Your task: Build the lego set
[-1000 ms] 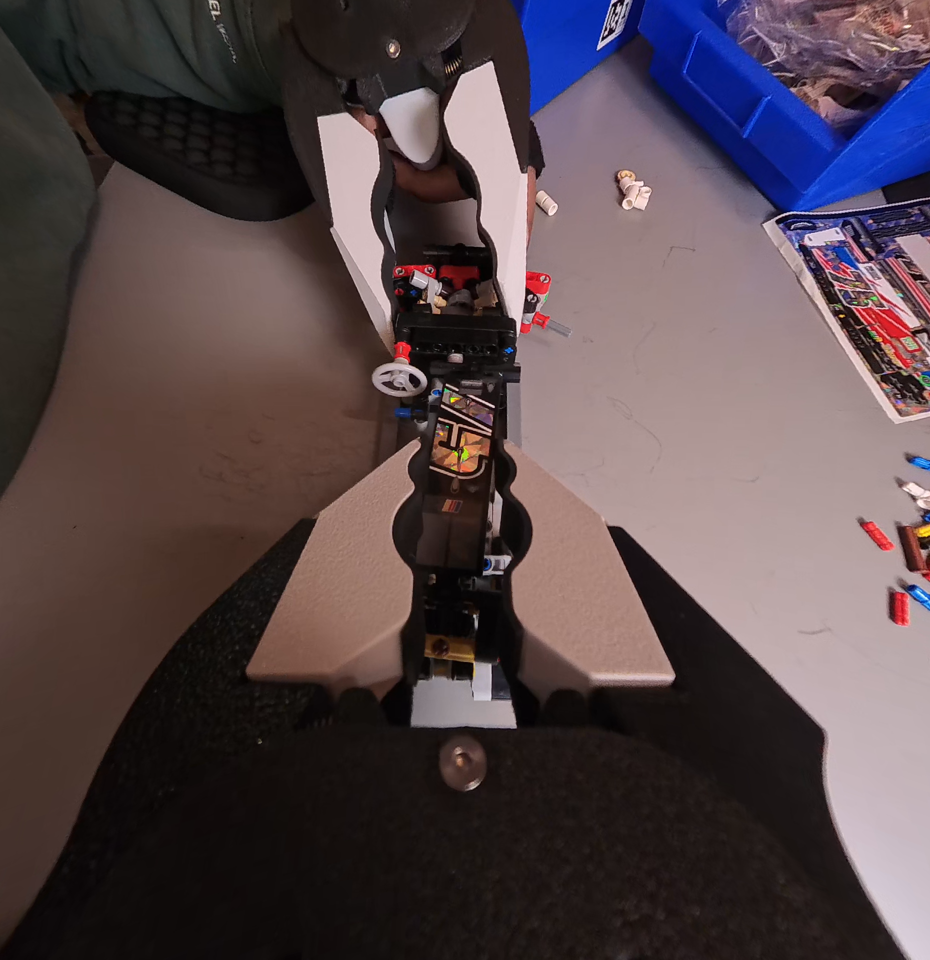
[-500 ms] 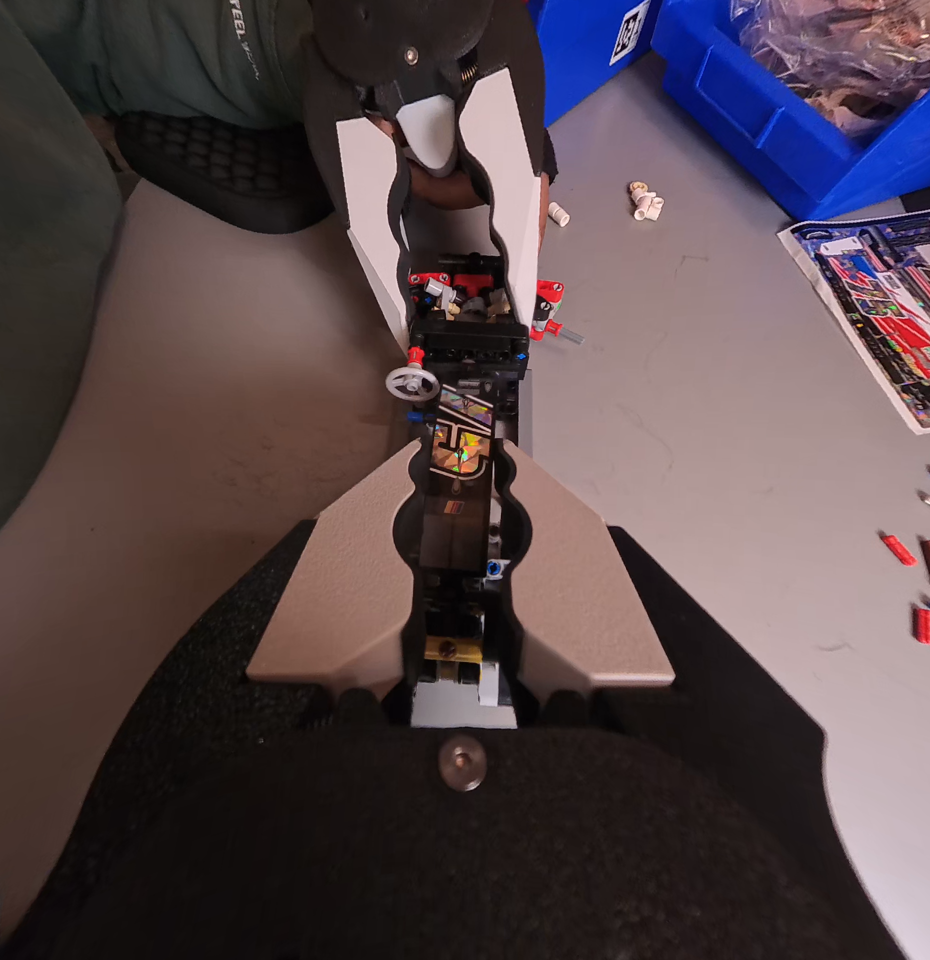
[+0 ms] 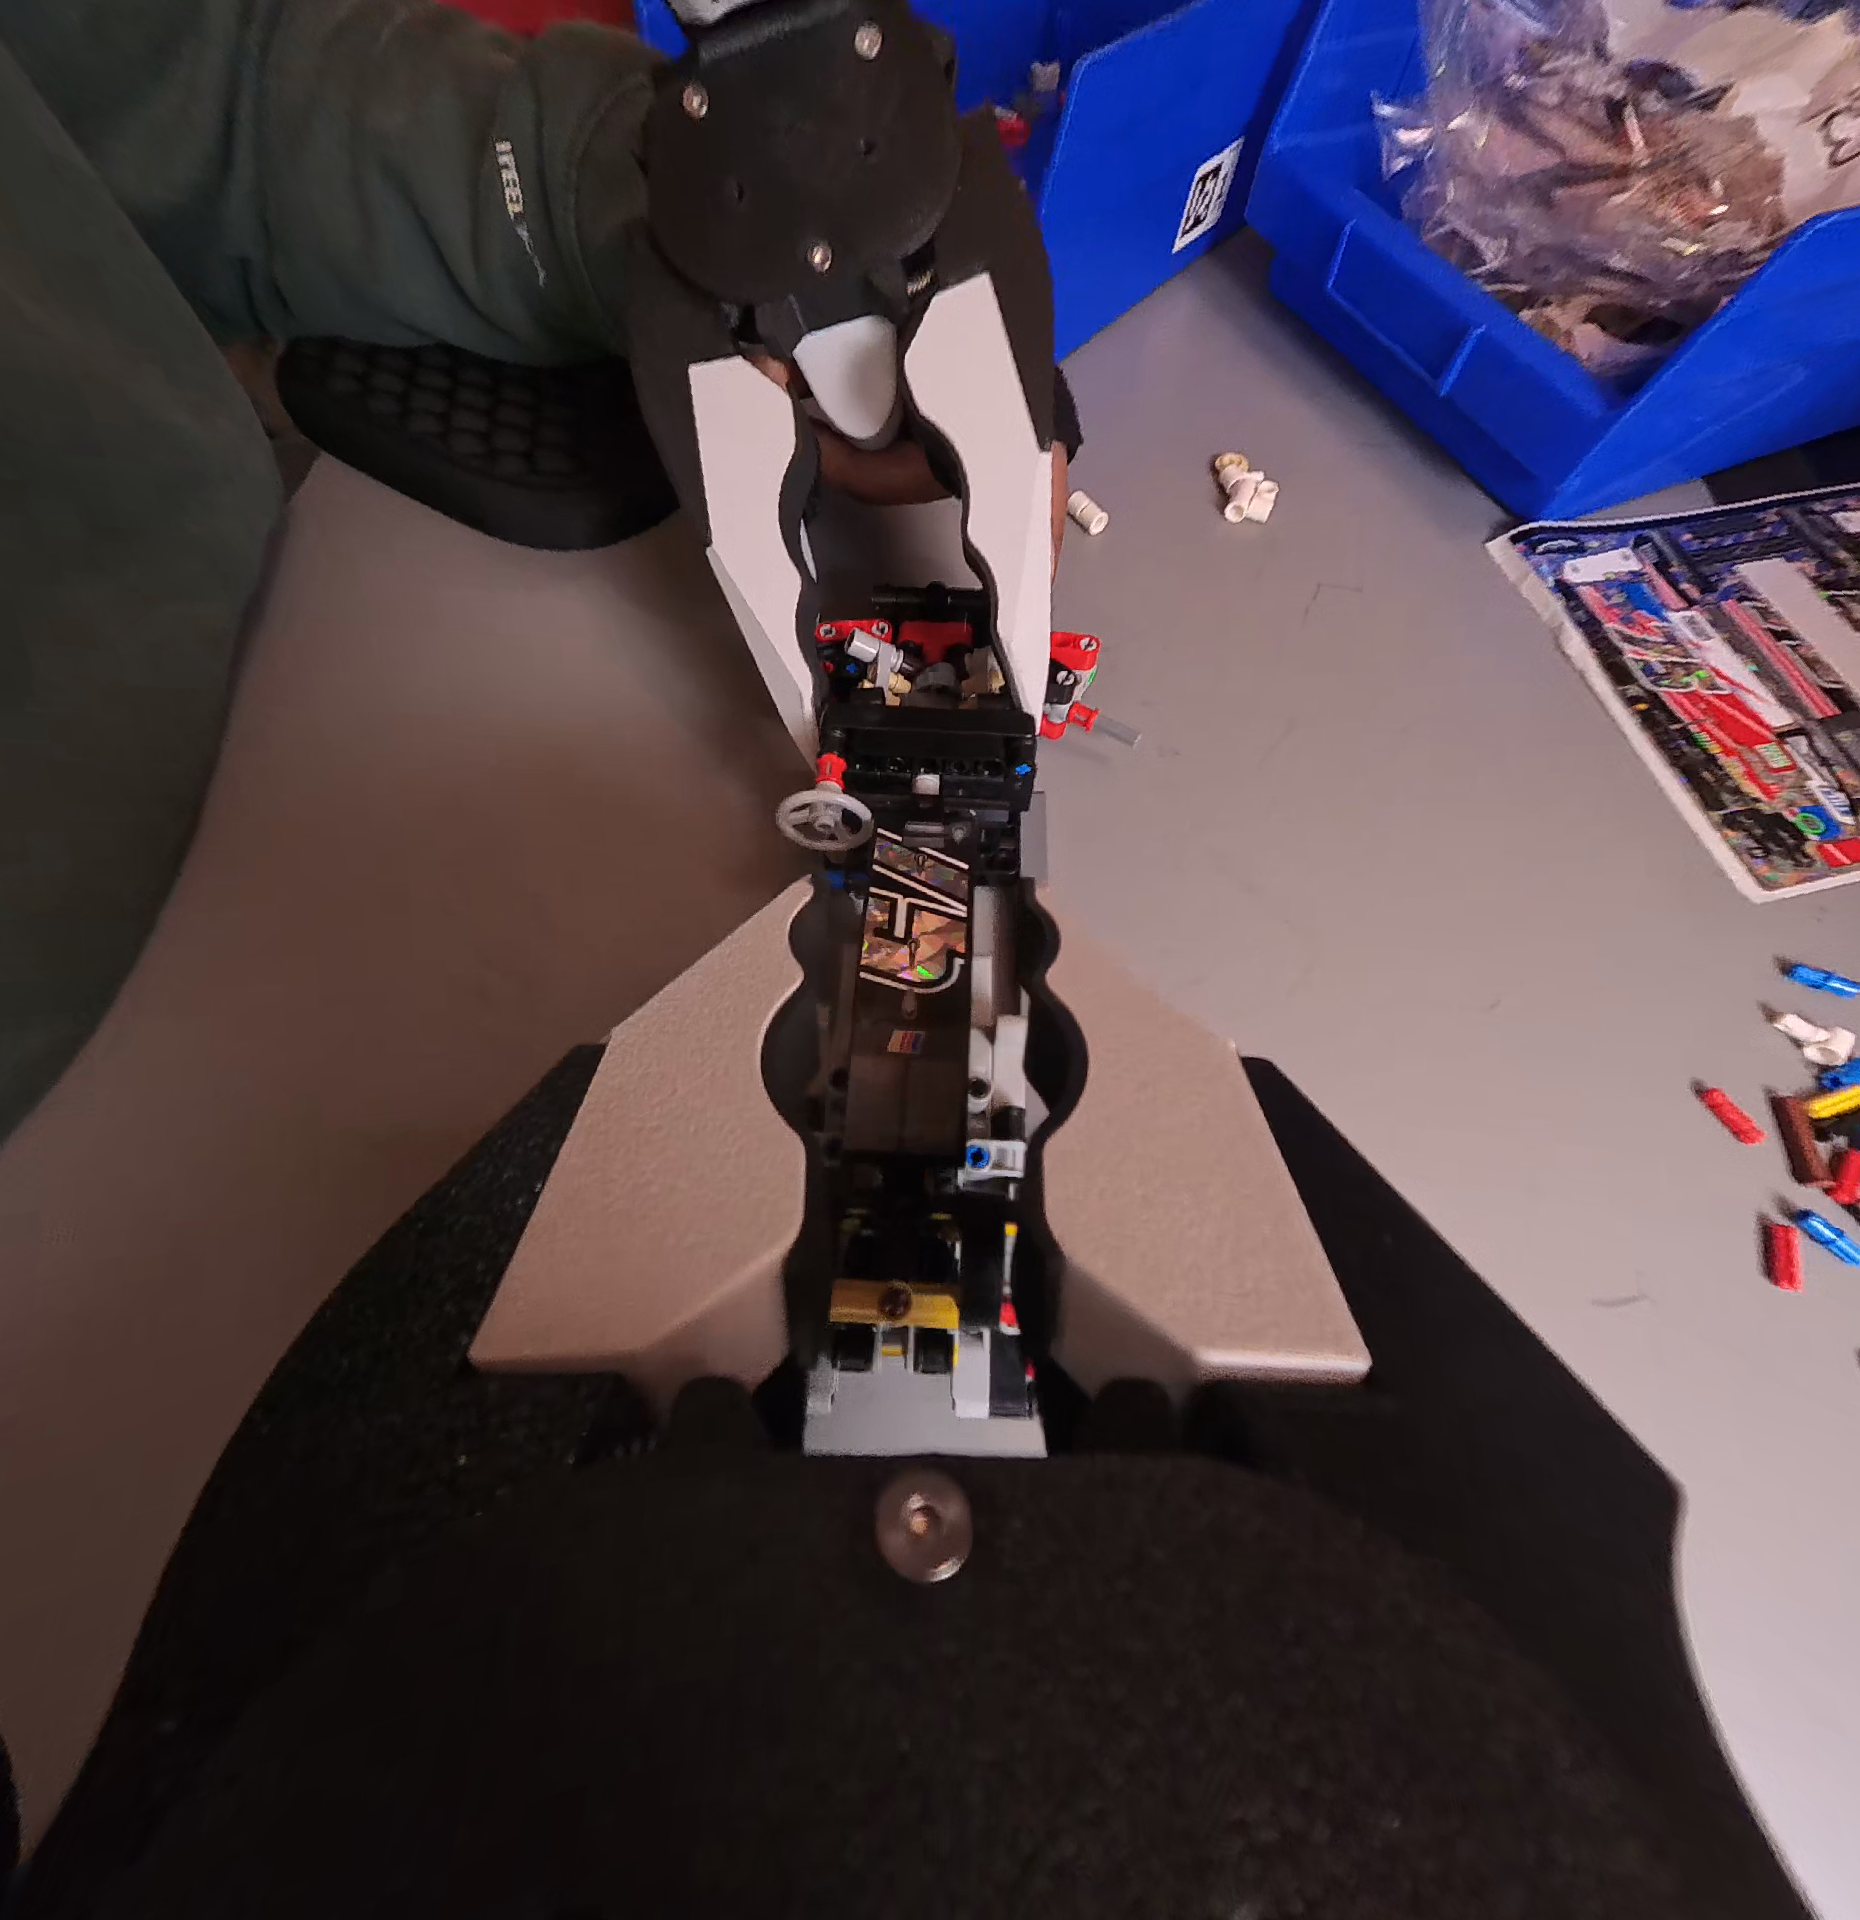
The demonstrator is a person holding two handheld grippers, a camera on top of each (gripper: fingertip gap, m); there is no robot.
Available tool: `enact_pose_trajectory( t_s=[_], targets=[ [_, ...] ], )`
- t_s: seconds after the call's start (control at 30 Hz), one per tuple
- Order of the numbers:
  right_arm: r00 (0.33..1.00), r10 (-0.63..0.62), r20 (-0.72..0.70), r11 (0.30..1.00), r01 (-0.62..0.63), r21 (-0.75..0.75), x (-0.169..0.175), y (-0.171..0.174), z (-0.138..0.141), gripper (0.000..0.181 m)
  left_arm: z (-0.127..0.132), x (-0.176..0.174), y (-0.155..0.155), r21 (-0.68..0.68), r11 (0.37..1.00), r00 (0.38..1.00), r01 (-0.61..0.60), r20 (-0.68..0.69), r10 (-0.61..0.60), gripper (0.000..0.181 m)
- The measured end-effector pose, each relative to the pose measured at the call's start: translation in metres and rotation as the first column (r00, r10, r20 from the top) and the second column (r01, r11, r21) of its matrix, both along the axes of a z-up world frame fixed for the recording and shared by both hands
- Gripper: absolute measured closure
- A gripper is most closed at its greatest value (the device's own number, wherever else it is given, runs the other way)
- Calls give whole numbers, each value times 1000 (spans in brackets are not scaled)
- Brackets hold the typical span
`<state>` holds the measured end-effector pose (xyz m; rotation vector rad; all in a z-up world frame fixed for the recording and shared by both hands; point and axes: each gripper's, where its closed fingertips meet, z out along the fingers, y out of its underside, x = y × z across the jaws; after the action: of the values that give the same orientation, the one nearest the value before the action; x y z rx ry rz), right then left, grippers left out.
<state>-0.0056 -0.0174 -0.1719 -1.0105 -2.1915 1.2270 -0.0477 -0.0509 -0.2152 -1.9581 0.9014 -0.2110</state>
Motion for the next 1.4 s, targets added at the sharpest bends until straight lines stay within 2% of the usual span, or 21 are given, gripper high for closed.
enact_pose_trajectory(
  t_s=[0.13,0.23,0.33,0.43,0.63,0.87,0.97,1.13,1.3,1.4],
  targets=[
    [990,-89,-107,994,82,-69,1,19,34,148,0,-1,0,5,1000,1000,-4,-6,4,132],
    [954,-219,-205,973,199,-116,6,49,65,148,1,-3,2,16,1000,1000,-15,-15,15,132],
    [911,-335,-239,942,315,-118,20,75,75,148,2,-5,5,38,999,999,-33,-24,34,132],
    [901,-383,-202,923,371,-99,40,80,62,149,3,-9,10,74,996,997,-54,-43,57,131],
    [905,-415,-90,909,416,-8,81,70,6,149,4,-14,15,95,991,994,-94,-39,98,131],
    [928,-371,-20,923,371,101,78,54,-35,147,5,-24,23,133,977,982,-165,-65,175,132],
    [925,-380,3,917,376,134,72,55,-49,135,5,-28,27,149,971,976,-189,-85,203,132],
    [920,-393,2,916,391,95,66,59,-54,136,7,-31,29,164,963,968,-211,-104,230,134],
    [889,-458,-15,885,457,93,67,76,-53,147,19,-28,26,183,963,978,-199,-32,208,134],
    [869,-495,-13,864,493,98,67,87,-57,148,25,-28,23,186,964,982,-189,13,190,133]
  ],
)
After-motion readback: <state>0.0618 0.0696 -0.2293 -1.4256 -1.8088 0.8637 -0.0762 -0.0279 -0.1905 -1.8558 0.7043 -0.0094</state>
